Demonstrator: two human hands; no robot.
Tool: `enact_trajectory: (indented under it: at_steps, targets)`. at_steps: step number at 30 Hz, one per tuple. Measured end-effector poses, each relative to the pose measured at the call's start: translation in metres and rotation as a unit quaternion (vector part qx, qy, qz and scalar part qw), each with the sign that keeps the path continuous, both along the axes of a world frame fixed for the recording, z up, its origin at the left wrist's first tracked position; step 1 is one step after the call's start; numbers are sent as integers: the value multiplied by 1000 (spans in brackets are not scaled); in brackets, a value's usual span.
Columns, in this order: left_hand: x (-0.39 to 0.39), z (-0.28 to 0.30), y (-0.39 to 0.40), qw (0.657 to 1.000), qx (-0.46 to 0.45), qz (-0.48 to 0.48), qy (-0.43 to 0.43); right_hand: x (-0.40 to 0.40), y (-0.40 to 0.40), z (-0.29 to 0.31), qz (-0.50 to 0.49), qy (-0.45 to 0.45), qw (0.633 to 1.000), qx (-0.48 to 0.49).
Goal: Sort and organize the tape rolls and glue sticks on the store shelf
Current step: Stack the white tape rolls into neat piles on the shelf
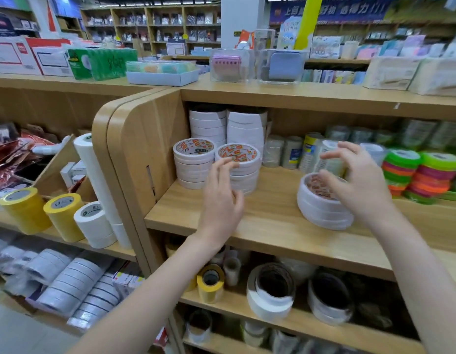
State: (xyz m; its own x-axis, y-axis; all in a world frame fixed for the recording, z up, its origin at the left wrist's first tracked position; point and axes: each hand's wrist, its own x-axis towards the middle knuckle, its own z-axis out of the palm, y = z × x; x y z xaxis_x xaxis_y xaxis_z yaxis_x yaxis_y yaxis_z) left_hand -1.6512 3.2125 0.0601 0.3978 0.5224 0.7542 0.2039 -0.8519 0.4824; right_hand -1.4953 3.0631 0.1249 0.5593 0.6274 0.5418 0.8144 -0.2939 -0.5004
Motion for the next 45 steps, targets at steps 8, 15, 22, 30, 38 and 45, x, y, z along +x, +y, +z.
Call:
enact_trajectory:
  at_steps: [8, 15, 22, 30, 38, 45]
  targets:
    - [47, -1, -46, 943, -74, -202, 255, 22, -39, -32, 22, 149, 967, -205]
    - [49, -5, -36, 924, -162, -237, 253, 24, -25, -32, 124, 229, 959, -114]
    - [36, -9, -29, 959, -153, -162, 175, 15, 1, -35, 147, 90, 972, -157]
    - [2, 13, -25, 975, -143, -133, 109, 5, 7, -9, 232, 176, 956, -41]
    - [-39, 68, 39, 989, -134, 49, 42, -2, 72, 27, 248, 179, 950, 66]
    - [-24, 44, 70, 977, -37, 147, 152, -20, 117, 0, 220, 142, 965, 13]
